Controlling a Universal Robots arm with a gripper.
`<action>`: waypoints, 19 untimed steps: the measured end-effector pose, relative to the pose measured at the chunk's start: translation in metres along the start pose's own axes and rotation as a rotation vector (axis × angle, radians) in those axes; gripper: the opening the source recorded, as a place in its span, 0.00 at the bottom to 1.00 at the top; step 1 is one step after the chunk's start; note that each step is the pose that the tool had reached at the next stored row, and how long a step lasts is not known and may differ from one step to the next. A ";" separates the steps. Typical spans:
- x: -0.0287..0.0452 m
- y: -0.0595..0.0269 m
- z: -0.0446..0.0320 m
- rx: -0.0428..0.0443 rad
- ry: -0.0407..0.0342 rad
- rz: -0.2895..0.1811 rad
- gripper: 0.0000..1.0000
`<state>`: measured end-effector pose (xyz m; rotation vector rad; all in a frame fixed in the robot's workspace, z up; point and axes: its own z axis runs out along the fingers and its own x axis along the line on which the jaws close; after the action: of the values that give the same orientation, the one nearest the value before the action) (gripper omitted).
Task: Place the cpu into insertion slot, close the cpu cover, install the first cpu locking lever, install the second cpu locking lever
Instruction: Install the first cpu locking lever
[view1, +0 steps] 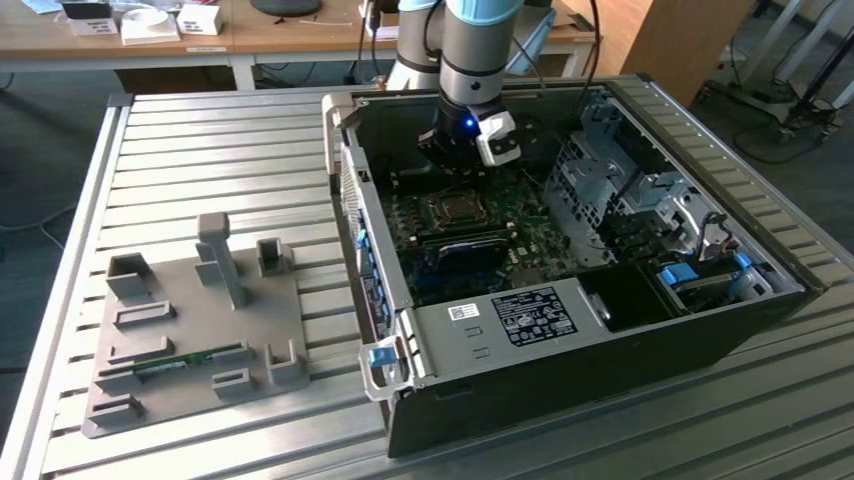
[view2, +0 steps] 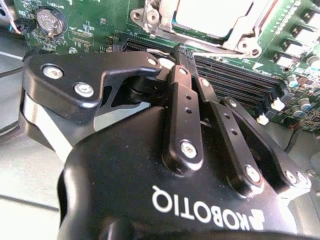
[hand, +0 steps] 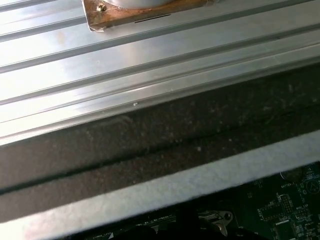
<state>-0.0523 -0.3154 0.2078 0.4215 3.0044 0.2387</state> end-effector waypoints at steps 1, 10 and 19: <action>0.0002 0.0006 0.0002 0.0000 -0.0001 0.000 0.11; 0.0009 0.0041 0.0011 -0.0001 -0.0004 0.002 0.11; 0.0009 0.0036 0.0050 0.0037 -0.0026 0.009 0.11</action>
<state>-0.0516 -0.3111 0.2034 0.4350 3.0016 0.2331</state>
